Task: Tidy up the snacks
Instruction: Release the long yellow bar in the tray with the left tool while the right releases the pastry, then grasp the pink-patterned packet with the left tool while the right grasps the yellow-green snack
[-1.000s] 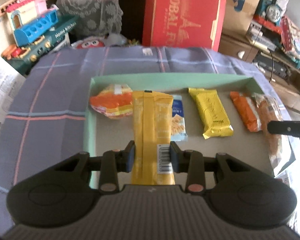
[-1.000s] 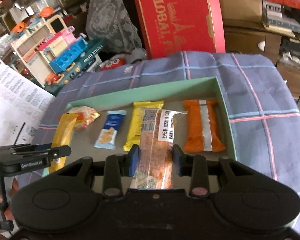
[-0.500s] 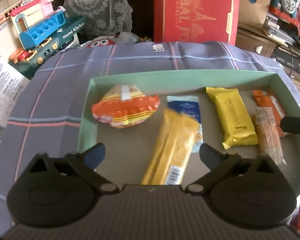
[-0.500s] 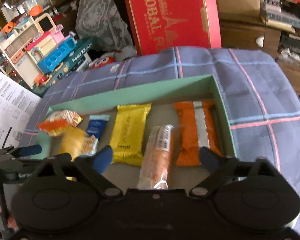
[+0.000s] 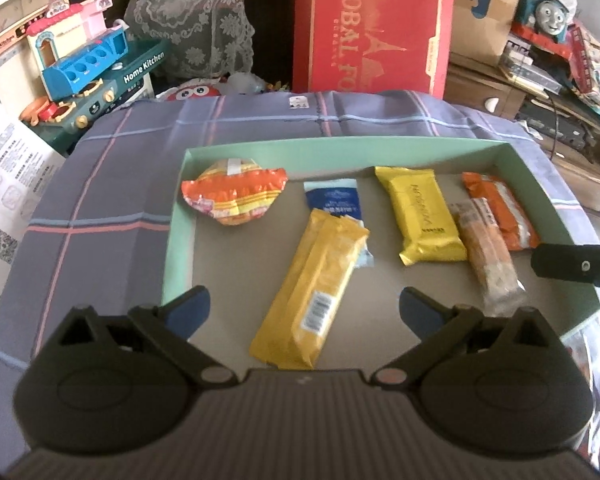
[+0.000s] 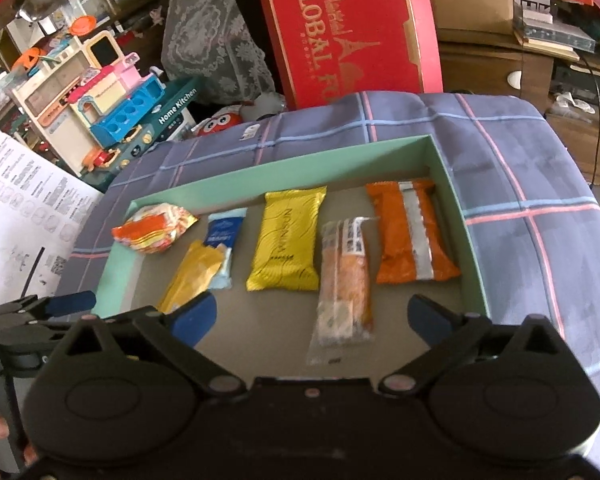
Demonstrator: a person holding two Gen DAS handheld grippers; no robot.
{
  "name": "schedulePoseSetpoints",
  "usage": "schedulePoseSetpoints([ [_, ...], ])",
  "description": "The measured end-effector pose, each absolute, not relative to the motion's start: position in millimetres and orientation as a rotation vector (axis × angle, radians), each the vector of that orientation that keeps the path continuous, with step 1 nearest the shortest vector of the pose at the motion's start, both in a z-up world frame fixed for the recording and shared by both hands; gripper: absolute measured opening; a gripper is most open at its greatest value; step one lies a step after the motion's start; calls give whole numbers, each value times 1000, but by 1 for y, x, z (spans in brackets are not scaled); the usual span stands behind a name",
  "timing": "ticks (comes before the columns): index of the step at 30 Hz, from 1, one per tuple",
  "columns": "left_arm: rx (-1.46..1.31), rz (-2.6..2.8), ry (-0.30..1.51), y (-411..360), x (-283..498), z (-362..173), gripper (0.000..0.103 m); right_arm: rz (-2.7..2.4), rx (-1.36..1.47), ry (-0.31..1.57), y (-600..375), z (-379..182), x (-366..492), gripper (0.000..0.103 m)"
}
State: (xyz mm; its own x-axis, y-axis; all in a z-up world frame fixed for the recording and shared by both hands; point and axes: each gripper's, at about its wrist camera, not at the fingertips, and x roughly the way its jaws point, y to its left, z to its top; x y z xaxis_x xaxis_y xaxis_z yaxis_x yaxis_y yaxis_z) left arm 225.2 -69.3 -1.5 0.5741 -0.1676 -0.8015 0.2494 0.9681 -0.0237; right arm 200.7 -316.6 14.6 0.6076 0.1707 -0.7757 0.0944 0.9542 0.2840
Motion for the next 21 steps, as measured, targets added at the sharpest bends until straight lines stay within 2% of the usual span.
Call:
schedulePoseSetpoints([
  [11,129,-270,894,-57,157,13,103,72,329,877,-303,38,142,103],
  [21,140,-278,936,-37,116,-14,103,117,356,930,-283,15,114,103],
])
